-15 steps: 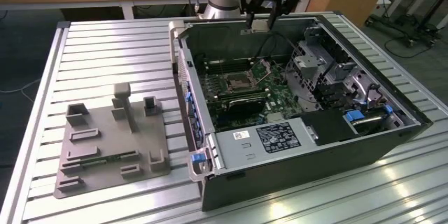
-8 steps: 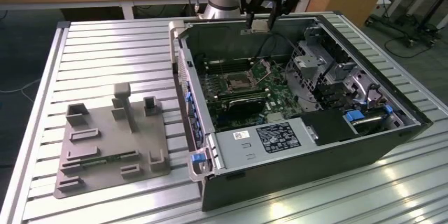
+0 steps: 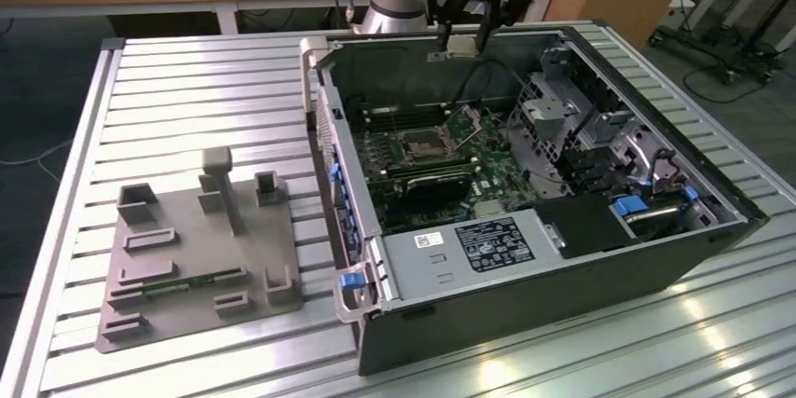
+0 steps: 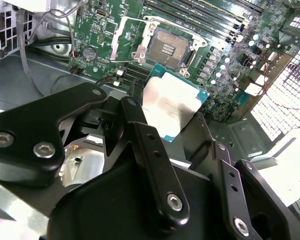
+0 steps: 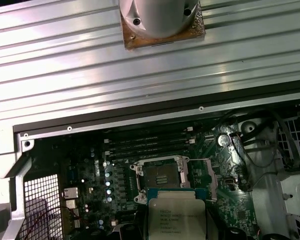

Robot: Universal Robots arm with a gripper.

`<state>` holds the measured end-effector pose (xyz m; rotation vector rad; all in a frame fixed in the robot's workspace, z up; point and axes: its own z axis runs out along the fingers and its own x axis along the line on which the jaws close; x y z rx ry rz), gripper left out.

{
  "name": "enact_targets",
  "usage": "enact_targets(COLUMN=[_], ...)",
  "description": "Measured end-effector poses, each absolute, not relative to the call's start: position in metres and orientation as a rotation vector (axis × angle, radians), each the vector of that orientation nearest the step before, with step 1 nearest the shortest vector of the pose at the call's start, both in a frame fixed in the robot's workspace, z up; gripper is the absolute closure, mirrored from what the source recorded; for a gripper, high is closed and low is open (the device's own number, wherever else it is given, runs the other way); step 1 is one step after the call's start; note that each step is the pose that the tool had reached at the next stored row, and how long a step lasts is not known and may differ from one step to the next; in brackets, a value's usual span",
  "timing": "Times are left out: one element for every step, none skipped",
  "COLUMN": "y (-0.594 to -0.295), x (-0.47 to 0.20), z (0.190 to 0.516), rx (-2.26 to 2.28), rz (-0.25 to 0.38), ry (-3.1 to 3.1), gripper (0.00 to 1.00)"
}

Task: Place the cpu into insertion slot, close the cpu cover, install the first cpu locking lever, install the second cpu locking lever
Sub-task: 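Place the cpu into insertion slot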

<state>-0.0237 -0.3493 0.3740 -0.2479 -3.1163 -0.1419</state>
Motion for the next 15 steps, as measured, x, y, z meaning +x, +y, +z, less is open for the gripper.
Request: enact_targets(y=[-0.3493, -0.3493, -0.3493, -0.3493, -0.3493, -0.3493, -0.3493, -0.3493, -0.3493, -0.3493, -0.3493, -0.3493, -0.3493, -0.3493, -0.3493], x=[-0.0237, -0.0238, -0.0238, -0.0238, -0.0238, -0.0240, -0.0242, -0.0243, -0.0245, -0.0245, -0.0245, -0.0245, -0.0246, -0.0246, -0.0246], z=[0.3740, 0.3740, 0.3740, 0.3740, 0.3740, 0.3740, 0.3739, 0.3739, 0.3739, 0.3739, 0.3739, 0.3738, 0.3738, 0.3738, 0.3738], rx=[-0.252, -0.256, -0.261, -0.267, -0.279, -0.293, -0.305, -0.316, -0.327, -0.336, -0.345, -0.352, -0.358, -0.363, -0.365], rz=[-0.142, -0.142, -0.142, -0.142, -0.142, -0.142, -0.142, -0.142, -0.142, -0.142, -0.142, -0.143, -0.142, -0.142, -0.143], ry=[-3.116, -3.116, -3.116, -3.115, -3.115, -3.114, -3.113, -3.112, -3.111, -3.111, -3.110, -3.109, -3.109, -3.108, -3.108], gripper=[0.46, 0.46, 0.46, 0.46, 0.46, 0.46, 0.46, 0.46, 0.46, 0.46, 0.46, 0.46, 0.46, 0.46, 0.46])
